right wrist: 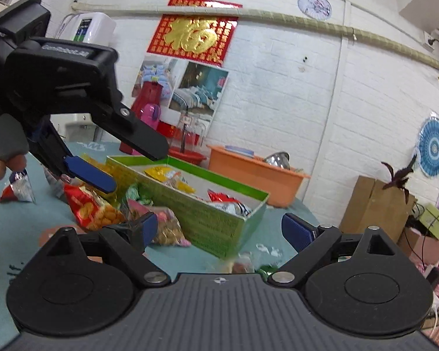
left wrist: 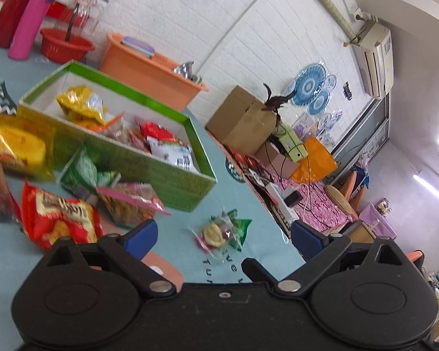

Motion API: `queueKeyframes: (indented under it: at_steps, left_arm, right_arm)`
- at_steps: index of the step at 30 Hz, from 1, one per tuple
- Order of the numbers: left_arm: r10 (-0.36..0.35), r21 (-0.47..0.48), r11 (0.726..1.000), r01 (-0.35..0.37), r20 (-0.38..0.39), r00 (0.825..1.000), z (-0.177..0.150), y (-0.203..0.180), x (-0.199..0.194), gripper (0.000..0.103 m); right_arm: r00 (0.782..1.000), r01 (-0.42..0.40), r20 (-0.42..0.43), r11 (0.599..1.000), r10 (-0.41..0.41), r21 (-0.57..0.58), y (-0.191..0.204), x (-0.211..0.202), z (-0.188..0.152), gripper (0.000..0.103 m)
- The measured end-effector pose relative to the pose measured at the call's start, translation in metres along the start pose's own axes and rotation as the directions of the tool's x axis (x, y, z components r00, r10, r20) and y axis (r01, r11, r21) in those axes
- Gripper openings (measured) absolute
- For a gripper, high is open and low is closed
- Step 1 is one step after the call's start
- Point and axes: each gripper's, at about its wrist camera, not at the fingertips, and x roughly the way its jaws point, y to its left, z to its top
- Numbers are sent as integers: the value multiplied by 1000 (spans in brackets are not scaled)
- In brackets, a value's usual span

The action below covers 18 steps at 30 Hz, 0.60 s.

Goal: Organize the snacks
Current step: 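Move the left gripper to the clear packet of yellow candy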

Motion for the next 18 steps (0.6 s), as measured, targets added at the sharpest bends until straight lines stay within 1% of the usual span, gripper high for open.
queueKeyframes:
  at_steps: [2, 8, 11, 12, 14, 17, 18]
  left_arm:
    - [-13, -9, 1000, 13, -26, 1000, 1, -1, 10, 103]
    - [-35, 3, 999, 36, -99, 995, 8, -6, 54, 103]
    - [-13, 43, 999, 19, -127, 992, 11, -12, 80, 103]
    - [-5, 62, 998, 13, -135, 991, 12, -15, 87, 100]
    - [15, 113, 994, 2, -151, 988, 11, -21, 104, 100]
    - [48, 165, 986, -21, -162, 986, 10, -26, 124, 99]
    - [60, 188, 982, -29, -162, 985, 9, -27, 129, 90]
  right_arm:
    - [999, -7, -40, 1000, 9, 27, -10, 5, -7, 103]
    - [993, -17, -112, 998, 23, 59, -33, 18, -19, 103]
    - [987, -5, -157, 998, 14, 63, -44, 20, -24, 103]
    - [986, 4, -167, 998, 8, 68, -47, 19, -25, 103]
    - [984, 14, -180, 997, 1, 80, -53, 17, -29, 103]
    - [978, 24, -208, 996, -6, 87, -62, 18, -34, 103]
    - [976, 23, -216, 996, -3, 89, -64, 19, -35, 103]
